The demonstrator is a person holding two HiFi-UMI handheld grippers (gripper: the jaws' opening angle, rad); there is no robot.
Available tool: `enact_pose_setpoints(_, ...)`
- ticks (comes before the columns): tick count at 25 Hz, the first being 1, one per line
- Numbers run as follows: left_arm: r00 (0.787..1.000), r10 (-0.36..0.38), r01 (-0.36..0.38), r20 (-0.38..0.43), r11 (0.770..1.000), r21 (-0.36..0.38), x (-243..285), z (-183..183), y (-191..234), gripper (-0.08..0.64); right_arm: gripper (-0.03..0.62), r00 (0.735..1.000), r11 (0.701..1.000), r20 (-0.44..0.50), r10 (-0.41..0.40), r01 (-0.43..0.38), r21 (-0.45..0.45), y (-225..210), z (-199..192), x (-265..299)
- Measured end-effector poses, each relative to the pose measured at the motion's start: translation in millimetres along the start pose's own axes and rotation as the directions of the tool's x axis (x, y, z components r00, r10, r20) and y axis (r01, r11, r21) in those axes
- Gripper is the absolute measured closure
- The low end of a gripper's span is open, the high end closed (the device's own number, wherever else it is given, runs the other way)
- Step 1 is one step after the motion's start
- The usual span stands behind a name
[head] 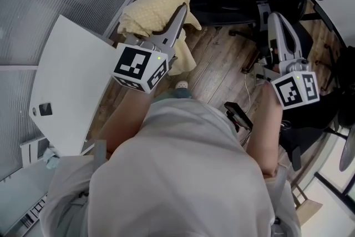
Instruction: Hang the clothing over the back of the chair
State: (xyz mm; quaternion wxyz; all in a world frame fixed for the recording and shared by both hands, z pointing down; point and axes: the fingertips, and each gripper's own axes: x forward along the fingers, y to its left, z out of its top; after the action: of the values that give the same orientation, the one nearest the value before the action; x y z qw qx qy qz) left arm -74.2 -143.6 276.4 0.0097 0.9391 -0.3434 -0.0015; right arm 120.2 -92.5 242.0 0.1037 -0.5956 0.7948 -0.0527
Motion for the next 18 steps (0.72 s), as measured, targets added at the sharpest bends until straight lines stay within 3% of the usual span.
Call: enact_pose_setpoints(18, 0.993, -0.121, 0.122, 0.012, 0.992, -0.019, 50.8, -3.4, 31.9, 0.482, 0.571, 0.996, 0.997, 0.040, -0.075, 0.076, -0.025, -15.3, 6.9, 38.5)
